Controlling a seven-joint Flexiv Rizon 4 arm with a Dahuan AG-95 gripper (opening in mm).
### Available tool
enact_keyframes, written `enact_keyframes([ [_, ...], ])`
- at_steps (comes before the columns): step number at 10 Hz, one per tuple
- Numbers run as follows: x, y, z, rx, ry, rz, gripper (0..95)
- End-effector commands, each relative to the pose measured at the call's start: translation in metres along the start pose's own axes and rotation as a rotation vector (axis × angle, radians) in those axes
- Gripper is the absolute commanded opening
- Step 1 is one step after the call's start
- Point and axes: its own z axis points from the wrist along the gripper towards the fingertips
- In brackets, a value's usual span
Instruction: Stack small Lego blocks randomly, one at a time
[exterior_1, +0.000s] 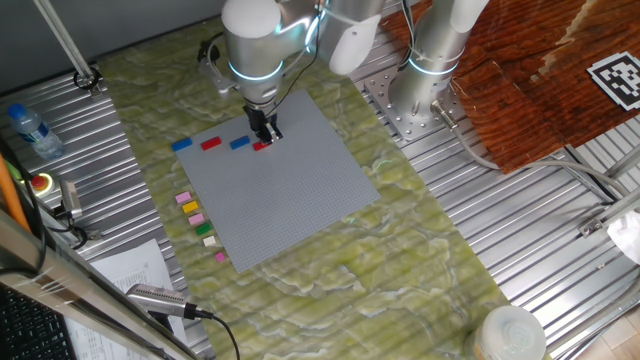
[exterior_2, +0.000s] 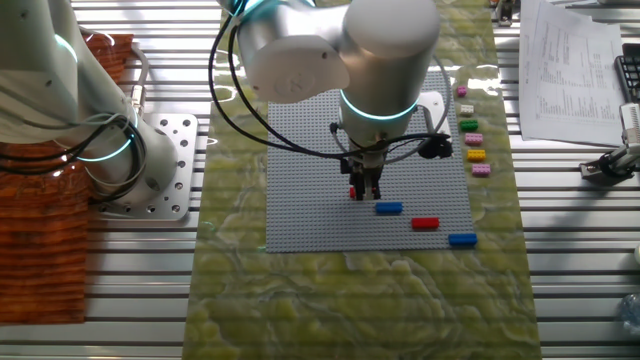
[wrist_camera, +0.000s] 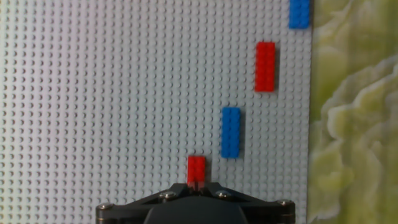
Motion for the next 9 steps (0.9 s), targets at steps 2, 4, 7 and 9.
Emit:
enact_keyframes([
  [2,0.000,-0.001,0.031,0.001,-0.001,0.002,0.0],
  [4,0.000,-0.001,0.031,0.001,0.001,0.001,0.0],
  [7,0.001,0.000,0.022,0.001,0.000,-0.024,0.0],
  [9,0.005,0.004,0.002,0.002,-0.002,-0.036,0.0],
])
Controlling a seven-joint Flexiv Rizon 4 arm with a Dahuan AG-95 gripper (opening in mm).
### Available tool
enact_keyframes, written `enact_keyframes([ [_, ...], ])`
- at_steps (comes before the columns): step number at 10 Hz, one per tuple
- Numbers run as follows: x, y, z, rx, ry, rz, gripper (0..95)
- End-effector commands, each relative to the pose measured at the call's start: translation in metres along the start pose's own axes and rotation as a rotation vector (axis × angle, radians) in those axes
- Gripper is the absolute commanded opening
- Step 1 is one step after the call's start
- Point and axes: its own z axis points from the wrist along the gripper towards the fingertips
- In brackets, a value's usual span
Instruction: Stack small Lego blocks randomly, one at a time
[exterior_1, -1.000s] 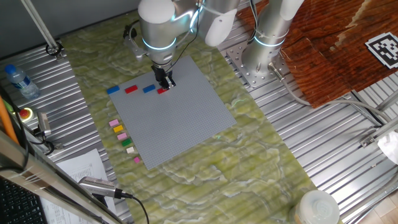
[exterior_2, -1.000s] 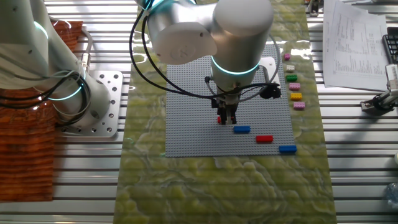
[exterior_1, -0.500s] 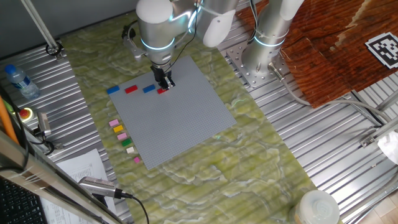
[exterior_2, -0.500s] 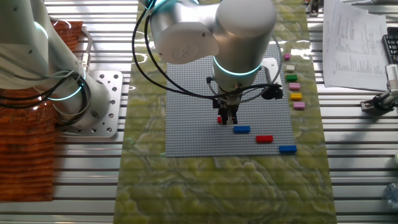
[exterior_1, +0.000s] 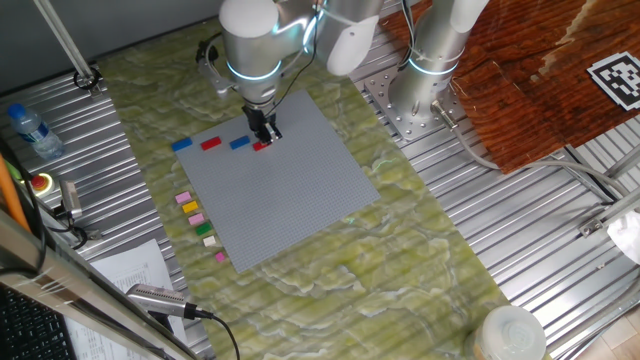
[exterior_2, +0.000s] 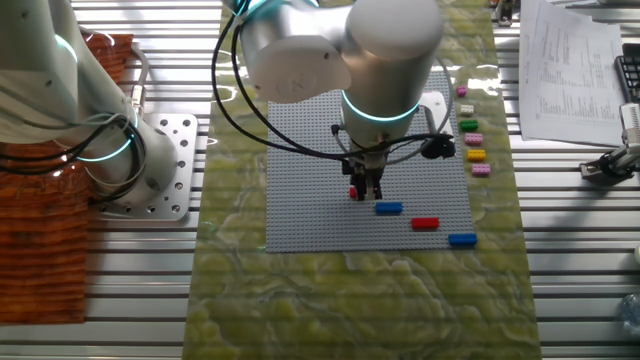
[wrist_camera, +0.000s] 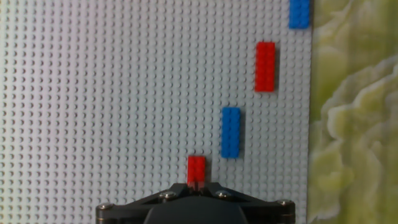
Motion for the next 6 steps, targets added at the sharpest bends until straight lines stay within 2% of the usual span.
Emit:
enact_keyframes([
  [1,0.006,0.007,-0.011,0.002,0.004,-0.002,0.0],
  [3,0.011,0.014,-0.032,-0.001,0.007,-0.025,0.0],
  [6,0.016,0.020,-0.045,0.001,-0.018,-0.037,0.0],
])
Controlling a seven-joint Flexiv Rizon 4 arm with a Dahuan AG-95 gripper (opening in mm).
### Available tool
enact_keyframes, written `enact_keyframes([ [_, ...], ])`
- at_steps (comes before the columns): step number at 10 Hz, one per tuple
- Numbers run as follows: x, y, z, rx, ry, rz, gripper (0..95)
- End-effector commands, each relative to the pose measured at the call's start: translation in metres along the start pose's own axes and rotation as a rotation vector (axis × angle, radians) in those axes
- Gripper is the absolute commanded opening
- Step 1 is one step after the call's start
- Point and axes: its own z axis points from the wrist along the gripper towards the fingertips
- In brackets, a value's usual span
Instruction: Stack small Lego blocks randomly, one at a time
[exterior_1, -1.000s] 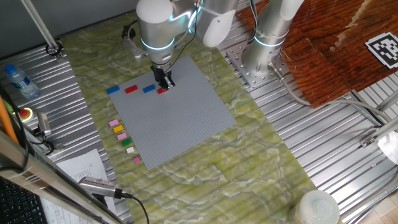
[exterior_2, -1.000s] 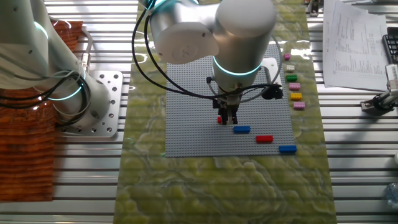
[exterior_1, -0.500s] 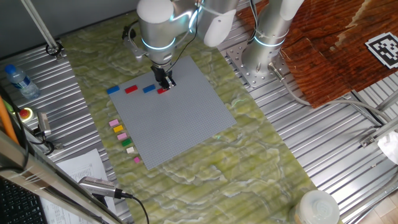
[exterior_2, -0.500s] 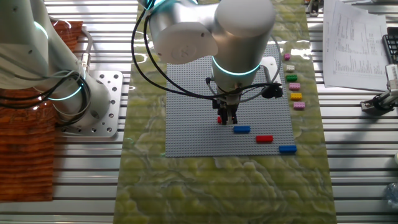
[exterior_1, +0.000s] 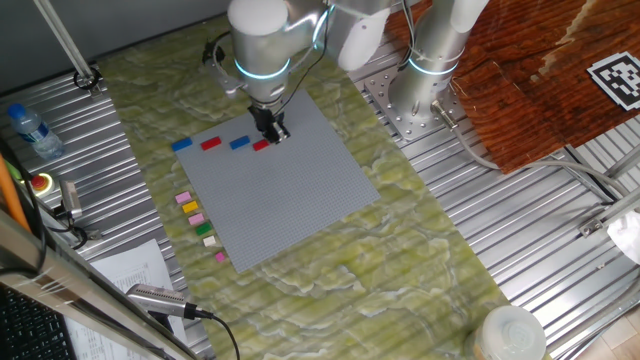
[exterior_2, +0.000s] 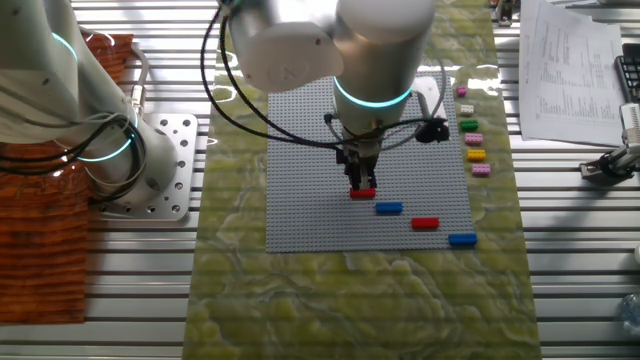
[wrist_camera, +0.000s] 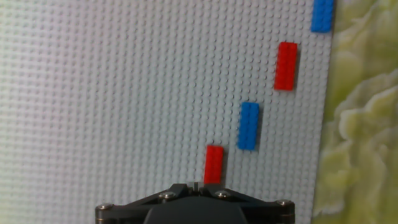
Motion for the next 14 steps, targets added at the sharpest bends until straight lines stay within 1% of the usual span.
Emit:
enact_keyframes([
  [1,0.004,0.005,-0.009,0.006,-0.024,-0.018,0.0],
  [6,0.005,0.008,-0.012,0.005,-0.026,-0.022,0.0],
  [9,0.003,0.011,-0.010,0.003,-0.028,-0.002,0.0],
  [10,0.003,0.012,-0.010,0.002,-0.028,0.019,0.0],
  [11,0.003,0.012,-0.010,-0.015,-0.039,0.032,0.0],
  [12,0.002,0.013,-0.010,-0.040,-0.055,0.029,0.0],
  [13,0.001,0.017,-0.009,-0.036,-0.065,0.036,0.0],
  [14,0.000,0.019,-0.008,-0.028,-0.091,0.044,0.0],
])
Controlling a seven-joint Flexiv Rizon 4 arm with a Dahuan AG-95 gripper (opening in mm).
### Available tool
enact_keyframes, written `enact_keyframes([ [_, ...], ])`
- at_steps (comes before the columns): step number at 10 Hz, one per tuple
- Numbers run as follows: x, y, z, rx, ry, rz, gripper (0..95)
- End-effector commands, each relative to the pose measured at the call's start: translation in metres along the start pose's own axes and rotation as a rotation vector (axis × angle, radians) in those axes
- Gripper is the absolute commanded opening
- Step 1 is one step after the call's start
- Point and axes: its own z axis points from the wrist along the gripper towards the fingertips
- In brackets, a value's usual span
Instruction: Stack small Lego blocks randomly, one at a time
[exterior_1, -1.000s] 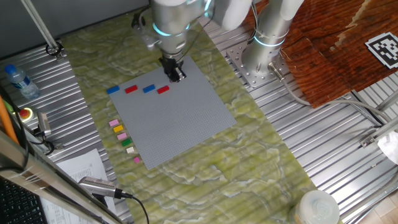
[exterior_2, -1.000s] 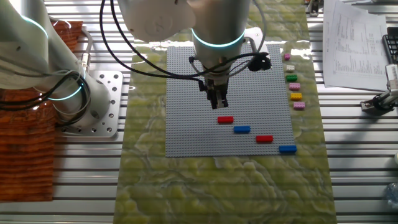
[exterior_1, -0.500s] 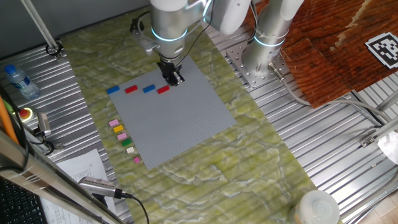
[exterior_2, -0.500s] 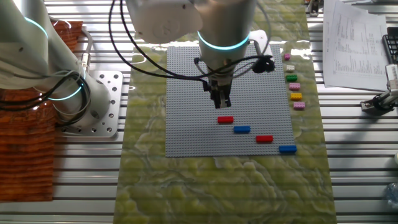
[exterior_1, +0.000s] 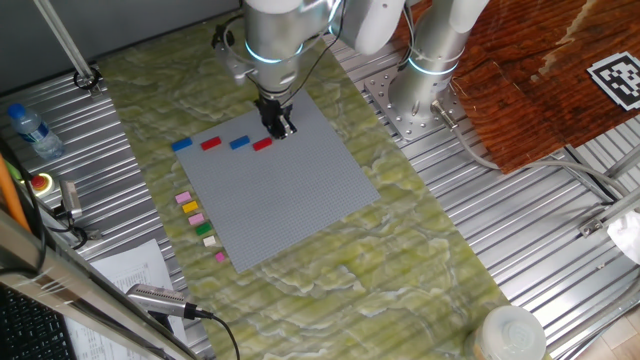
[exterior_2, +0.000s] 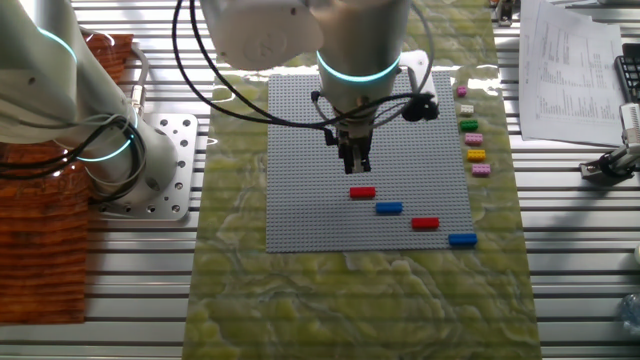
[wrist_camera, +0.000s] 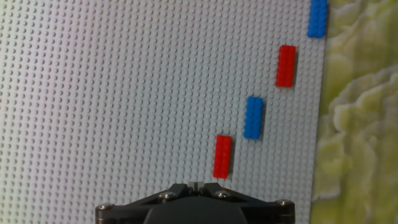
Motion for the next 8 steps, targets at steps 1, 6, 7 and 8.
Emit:
enact_keyframes([
  [1,-0.0007,0.0053,-0.0006,0.013,-0.054,-0.005,0.0],
  [6,-0.0008,0.0057,-0.0004,0.068,-0.073,-0.021,0.0],
  [7,-0.0009,0.0058,-0.0003,0.068,-0.074,-0.024,0.0],
  [8,-0.0014,0.0070,0.0004,0.067,-0.074,-0.024,0.0],
])
